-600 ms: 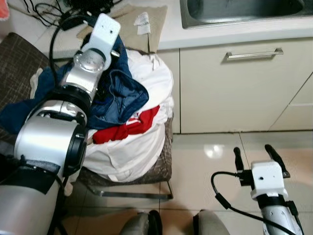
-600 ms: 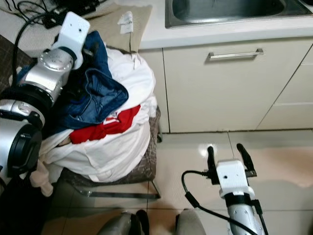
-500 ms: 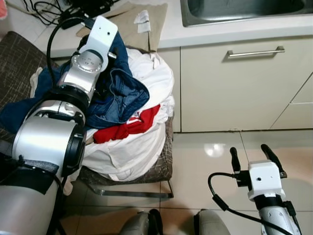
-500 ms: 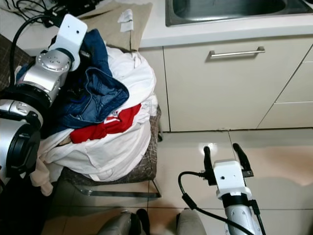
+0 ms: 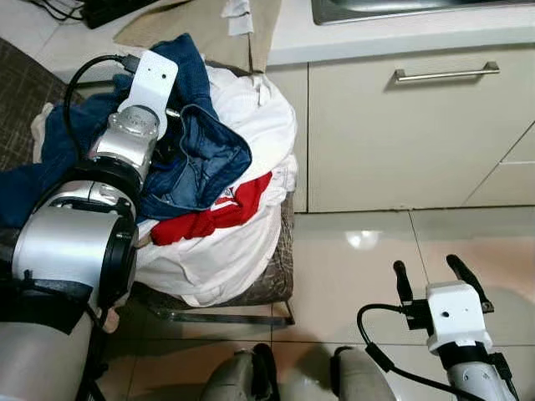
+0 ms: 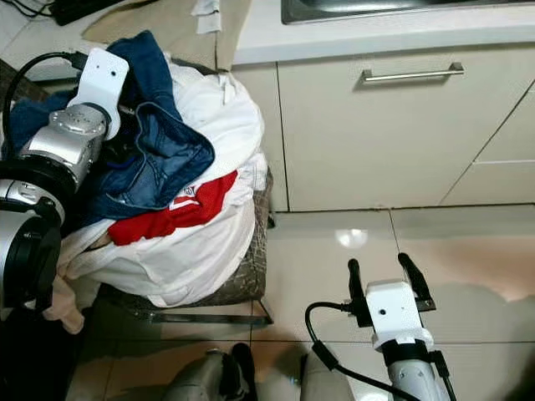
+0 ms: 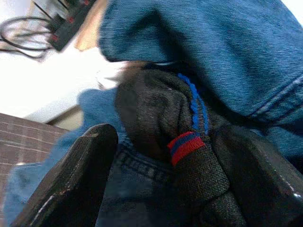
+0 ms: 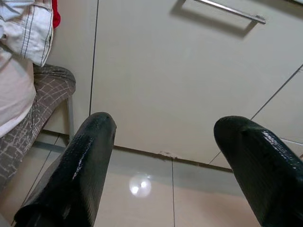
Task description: Clothes washing
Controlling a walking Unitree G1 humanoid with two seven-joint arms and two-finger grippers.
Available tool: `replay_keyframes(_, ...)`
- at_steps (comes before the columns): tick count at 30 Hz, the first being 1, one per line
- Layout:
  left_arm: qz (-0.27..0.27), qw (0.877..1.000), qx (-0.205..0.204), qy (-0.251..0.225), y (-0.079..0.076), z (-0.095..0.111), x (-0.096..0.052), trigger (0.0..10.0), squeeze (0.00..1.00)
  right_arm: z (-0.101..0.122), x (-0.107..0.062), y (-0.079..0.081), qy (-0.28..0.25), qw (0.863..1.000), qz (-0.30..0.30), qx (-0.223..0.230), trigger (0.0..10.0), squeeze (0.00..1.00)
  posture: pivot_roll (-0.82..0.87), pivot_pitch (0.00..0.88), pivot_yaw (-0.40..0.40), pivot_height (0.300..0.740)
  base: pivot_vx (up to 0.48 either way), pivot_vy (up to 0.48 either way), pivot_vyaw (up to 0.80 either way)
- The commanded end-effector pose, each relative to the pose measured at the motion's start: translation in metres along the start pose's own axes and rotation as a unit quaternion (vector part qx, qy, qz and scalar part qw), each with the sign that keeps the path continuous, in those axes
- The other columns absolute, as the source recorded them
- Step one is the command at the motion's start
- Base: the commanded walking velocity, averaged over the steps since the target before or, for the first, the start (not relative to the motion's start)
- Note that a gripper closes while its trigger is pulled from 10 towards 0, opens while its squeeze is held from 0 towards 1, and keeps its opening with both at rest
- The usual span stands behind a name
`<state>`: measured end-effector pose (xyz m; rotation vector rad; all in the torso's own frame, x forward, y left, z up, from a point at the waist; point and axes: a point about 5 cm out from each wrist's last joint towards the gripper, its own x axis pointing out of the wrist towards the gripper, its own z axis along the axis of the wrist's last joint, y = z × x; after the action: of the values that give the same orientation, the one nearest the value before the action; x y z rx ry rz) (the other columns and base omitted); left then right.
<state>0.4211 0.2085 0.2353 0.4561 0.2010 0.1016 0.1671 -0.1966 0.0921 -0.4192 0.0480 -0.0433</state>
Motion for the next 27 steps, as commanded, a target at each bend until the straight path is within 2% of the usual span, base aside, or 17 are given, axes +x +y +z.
replay_keyframes(1, -0.007, 0.999, -0.024, 0.034, 0.001, -0.015, 0.0, 10.0, 0.0, -0.001, -0.004, 0.004, 0.009, 1.0, 0.011, 0.007, 10.0, 0.0, -0.29, 0.279, 0.173, 0.723, 0.0, 0.0, 0.0)
replay_keyframes(2, -0.015, 0.998, -0.051, 0.043, -0.001, -0.017, 0.0, 10.0, 0.0, 0.0, -0.004, 0.004, 0.01, 1.0, 0.011, 0.007, 10.0, 0.0, -0.29, 0.279, 0.173, 0.723, 0.0, 0.0, 0.0)
replay_keyframes(3, -0.038, 0.991, -0.115, 0.06, -0.008, -0.02, -0.001, 10.0, 0.0, 0.0, -0.003, 0.004, 0.011, 1.0, 0.012, 0.007, 10.0, 0.0, -0.3, 0.275, 0.172, 0.723, 0.0, 0.0, 0.0)
replay_keyframes(4, -0.038, 0.991, -0.115, 0.06, -0.008, -0.02, -0.001, 10.0, 0.0, 0.0, -0.003, 0.004, 0.011, 1.0, 0.012, 0.007, 10.0, 0.0, -0.3, 0.275, 0.172, 0.723, 0.0, 0.0, 0.0)
replay_keyframes(6, -0.05, 0.985, -0.155, 0.057, -0.009, -0.016, -0.001, 10.0, 0.0, 0.0, -0.003, 0.003, 0.012, 1.0, 0.01, 0.006, 10.0, 0.0, -0.3, 0.272, 0.171, 0.723, 0.0, 0.0, 0.0)
replay_keyframes(7, -0.05, 0.985, -0.155, 0.057, -0.009, -0.016, -0.001, 10.0, 0.0, 0.0, -0.003, 0.003, 0.012, 1.0, 0.01, 0.006, 10.0, 0.0, -0.3, 0.272, 0.171, 0.723, 0.0, 0.0, 0.0)
replay_keyframes(8, -0.048, 0.985, -0.163, 0.031, -0.003, -0.003, 0.0, 10.0, 0.0, -0.001, -0.002, 0.0, 0.013, 1.0, 0.008, 0.004, 10.0, 0.0, -0.31, 0.266, 0.168, 0.723, 0.0, 0.0, 0.0)
replay_keyframes(10, -0.053, 0.984, -0.169, 0.017, 0.0, 0.004, -0.001, 10.0, 0.0, -0.001, -0.001, -0.001, 0.014, 1.0, 0.007, 0.002, 10.0, 0.0, -0.3, 0.263, 0.165, 0.723, 0.0, 0.0, 0.0)
replay_keyframes(14, -0.082, 0.98, -0.183, 0.02, -0.006, 0.005, -0.001, 10.0, 0.0, -0.002, 0.0, -0.001, 0.014, 1.0, 0.007, 0.001, 10.0, 0.0, -0.3, 0.258, 0.163, 0.723, 0.0, 0.0, 0.0)
replay_keyframes(17, -0.097, 0.983, -0.147, 0.057, -0.016, -0.016, -0.002, 10.0, 0.0, -0.002, 0.004, 0.001, 0.013, 1.0, 0.013, 0.001, 10.0, 0.0, -0.29, 0.236, 0.152, 0.723, 0.0, 0.0, 0.0)
replay_keyframes(18, -0.092, 0.986, -0.122, 0.066, -0.017, -0.025, -0.002, 3.6, 0.0, -0.002, 0.005, 0.002, 0.012, 1.0, 0.015, 0.001, 10.0, 0.0, -0.29, 0.233, 0.151, 0.723, 0.0, 0.0, 0.0)
replay_keyframes(19, -0.092, 0.986, -0.122, 0.066, -0.017, -0.025, -0.002, 3.6, 0.0, -0.002, 0.005, 0.002, 0.012, 1.0, 0.015, 0.001, 10.0, 0.0, -0.29, 0.233, 0.151, 0.723, 0.0, 0.0, 0.0)
replay_keyframes(20, -0.09, 0.989, -0.089, 0.07, -0.018, -0.031, -0.002, 0.0, 0.0, -0.002, 0.006, 0.002, 0.01, 1.0, 0.018, 0.001, 10.0, 0.0, -0.29, 0.227, 0.149, 0.723, 0.0, 0.0, 0.0)
replay_keyframes(21, -0.077, 0.995, 0.0, 0.066, -0.019, -0.039, -0.002, 0.0, 0.0, -0.001, 0.01, 0.002, 0.008, 1.0, 0.02, 0.0, 10.0, 0.0, -0.29, 0.212, 0.143, 0.723, 0.0, 0.0, 0.0)
replay_keyframes(23, -0.068, 0.993, 0.075, 0.052, -0.021, -0.044, -0.002, 0.0, 0.0, -0.001, 0.014, 0.001, 0.005, 1.0, 0.02, 0.0, 10.0, 0.0, -0.29, 0.203, 0.137, 0.723, 0.0, 0.0, 0.0)
replay_keyframes(24, -0.07, 0.992, 0.089, 0.053, -0.023, -0.048, -0.003, 0.0, 0.0, 0.0, 0.016, 0.0, 0.004, 1.0, 0.017, 0.005, 10.0, 0.0, -0.29, 0.2, 0.135, 0.723, 0.0, 0.0, 0.0)
replay_keyframes(27, -0.084, 0.99, 0.093, 0.06, -0.029, -0.056, -0.004, 0.0, 0.0, 0.0, 0.02, -0.001, 0.012, 1.0, 0.007, 0.026, 10.0, 0.0, -0.29, 0.198, 0.132, 0.723, 0.0, 0.0, 0.0)
